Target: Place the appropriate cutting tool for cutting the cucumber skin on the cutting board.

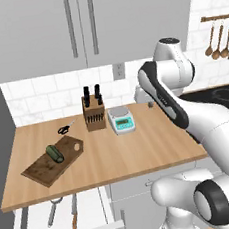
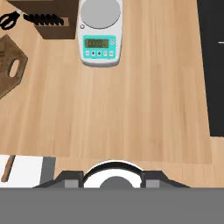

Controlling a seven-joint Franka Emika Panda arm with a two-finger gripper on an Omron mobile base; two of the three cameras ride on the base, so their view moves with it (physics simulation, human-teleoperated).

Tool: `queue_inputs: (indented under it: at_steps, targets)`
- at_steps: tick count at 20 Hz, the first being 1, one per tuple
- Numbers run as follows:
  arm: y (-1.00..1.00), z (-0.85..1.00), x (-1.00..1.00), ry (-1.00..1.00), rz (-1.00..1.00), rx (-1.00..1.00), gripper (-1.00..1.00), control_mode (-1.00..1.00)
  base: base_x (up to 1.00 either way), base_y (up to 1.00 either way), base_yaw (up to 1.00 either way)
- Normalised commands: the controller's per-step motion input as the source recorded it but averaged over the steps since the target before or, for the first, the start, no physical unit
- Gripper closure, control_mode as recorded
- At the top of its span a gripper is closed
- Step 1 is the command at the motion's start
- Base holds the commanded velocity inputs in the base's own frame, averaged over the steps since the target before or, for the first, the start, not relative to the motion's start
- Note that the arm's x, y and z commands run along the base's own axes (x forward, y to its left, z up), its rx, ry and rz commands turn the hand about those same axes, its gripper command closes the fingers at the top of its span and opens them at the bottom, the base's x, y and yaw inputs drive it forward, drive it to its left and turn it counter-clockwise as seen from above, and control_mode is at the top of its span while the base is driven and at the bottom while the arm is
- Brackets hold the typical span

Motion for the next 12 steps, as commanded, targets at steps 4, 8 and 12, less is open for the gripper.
queue_inputs:
  at_steps: [4,8,12]
  targets:
    - [0.03,-0.04,-0.42,-0.02,0.00,0.00,-1.00,-1.00,0.00,0.00,0.00]
    - [0.47,-0.45,-1.00,-0.25,0.03,0.00,-1.00,-1.00,0.00,0.00,0.00]
    - [0.78,-0.54,-0.93,-0.07,0.03,0.00,-1.00,-1.00,0.00,0.00,0.00]
